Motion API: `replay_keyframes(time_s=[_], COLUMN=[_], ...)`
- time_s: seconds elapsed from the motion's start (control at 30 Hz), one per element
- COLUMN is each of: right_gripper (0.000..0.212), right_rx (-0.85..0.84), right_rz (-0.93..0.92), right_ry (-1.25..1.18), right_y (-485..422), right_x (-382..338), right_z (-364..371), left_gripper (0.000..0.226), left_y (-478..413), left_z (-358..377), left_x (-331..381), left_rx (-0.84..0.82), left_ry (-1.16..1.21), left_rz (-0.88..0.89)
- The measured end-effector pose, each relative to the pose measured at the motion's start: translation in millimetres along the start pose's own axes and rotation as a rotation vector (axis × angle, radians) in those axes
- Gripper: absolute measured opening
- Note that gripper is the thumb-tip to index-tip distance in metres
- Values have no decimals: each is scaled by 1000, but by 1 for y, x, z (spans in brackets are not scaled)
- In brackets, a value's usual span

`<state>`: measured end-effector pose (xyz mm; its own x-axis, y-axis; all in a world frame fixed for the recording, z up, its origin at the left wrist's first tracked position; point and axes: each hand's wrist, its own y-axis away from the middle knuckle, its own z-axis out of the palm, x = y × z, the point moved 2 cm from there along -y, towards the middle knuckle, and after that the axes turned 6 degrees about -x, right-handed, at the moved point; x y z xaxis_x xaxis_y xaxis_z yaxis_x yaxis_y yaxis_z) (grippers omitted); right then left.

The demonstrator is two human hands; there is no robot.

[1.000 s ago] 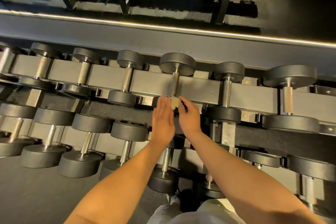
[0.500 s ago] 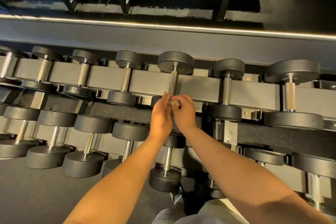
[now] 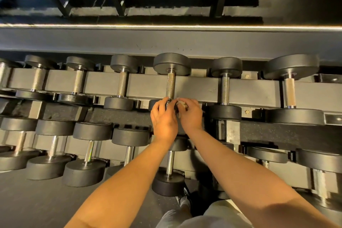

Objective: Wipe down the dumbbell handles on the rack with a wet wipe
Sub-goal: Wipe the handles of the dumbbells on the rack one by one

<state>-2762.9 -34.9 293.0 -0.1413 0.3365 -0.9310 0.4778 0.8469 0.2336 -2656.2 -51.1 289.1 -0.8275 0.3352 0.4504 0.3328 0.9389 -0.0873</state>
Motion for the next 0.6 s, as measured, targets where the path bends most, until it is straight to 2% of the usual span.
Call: replay_keyframes(time_s=[0.1, 0.17, 0.33, 0.4, 0.53, 0.6], right_gripper=[25, 25, 27, 22, 15, 15], right_rx=[17, 14, 53, 68, 89, 82], right_rz=[68, 56, 105, 99, 135, 147], right_ry=[38, 26, -239, -285, -236, -121], right_y=[-7, -10, -10, -12, -24, -33], right_x=[9, 7, 10, 10, 17, 22], right_z=[-11, -17, -56, -77, -114, -129], left_gripper=[36, 34, 35, 33, 28, 20], left_y=[-1, -3, -17, -23, -36, -41], left_z=[3, 7, 12, 19, 44, 55], left_x=[10, 23, 57, 73, 99, 113], left_rx=[-35, -125, -326, -349, -296, -327], left_ry=[21, 93, 431, 573, 494, 601], left_rz=[115, 129, 61, 54, -84, -146])
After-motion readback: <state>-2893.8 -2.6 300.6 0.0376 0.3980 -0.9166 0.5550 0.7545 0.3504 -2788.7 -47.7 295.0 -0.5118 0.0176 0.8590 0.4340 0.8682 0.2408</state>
